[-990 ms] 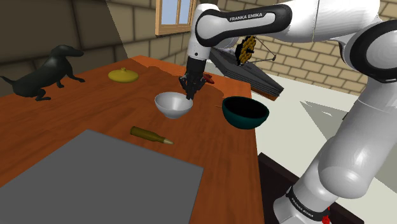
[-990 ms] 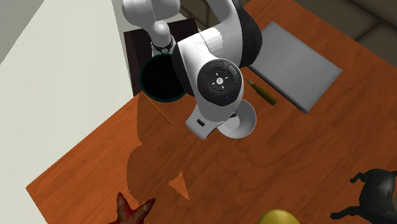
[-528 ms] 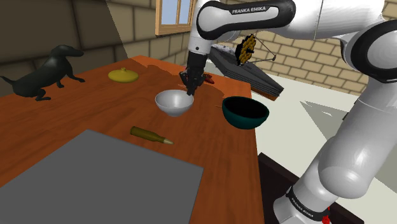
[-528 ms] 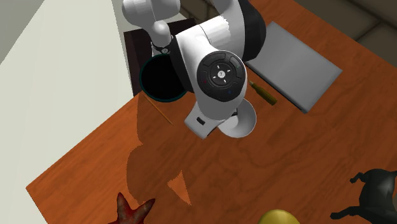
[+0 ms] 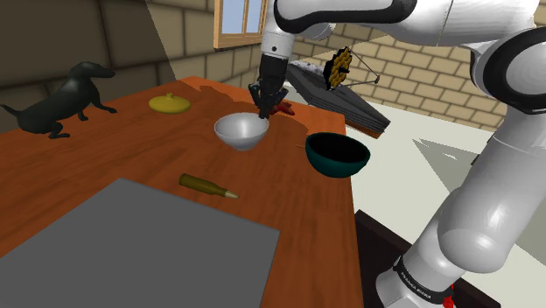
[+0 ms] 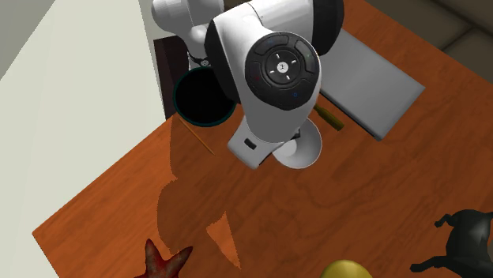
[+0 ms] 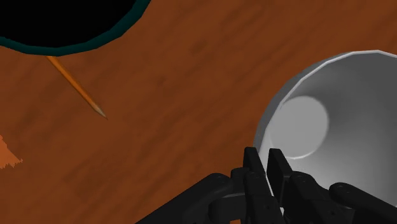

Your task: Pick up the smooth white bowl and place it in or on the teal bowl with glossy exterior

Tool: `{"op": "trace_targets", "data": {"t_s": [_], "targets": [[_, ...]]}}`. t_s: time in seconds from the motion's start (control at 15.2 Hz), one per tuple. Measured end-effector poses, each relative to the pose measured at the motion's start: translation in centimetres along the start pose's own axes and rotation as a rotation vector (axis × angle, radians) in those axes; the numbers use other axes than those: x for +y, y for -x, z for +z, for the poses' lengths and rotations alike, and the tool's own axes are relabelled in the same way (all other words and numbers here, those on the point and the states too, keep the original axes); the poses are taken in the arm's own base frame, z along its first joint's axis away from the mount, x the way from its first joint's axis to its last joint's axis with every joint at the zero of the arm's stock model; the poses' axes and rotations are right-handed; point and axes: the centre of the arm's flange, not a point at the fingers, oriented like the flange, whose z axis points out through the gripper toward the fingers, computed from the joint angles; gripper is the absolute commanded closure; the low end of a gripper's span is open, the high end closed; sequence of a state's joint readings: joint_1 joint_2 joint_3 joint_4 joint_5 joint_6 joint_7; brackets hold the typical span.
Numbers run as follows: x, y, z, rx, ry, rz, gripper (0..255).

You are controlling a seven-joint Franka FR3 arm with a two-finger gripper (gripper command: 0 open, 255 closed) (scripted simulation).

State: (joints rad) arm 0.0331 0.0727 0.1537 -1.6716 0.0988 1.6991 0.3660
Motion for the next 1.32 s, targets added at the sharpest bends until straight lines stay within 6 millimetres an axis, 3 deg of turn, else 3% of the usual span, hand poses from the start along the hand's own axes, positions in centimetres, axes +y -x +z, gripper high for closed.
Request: {"op": "trace_targets", "data": {"t_s": [1.32], "targets": [[-0.9,0.9,-10.3,0.0,0.0,0.0,255]]}}
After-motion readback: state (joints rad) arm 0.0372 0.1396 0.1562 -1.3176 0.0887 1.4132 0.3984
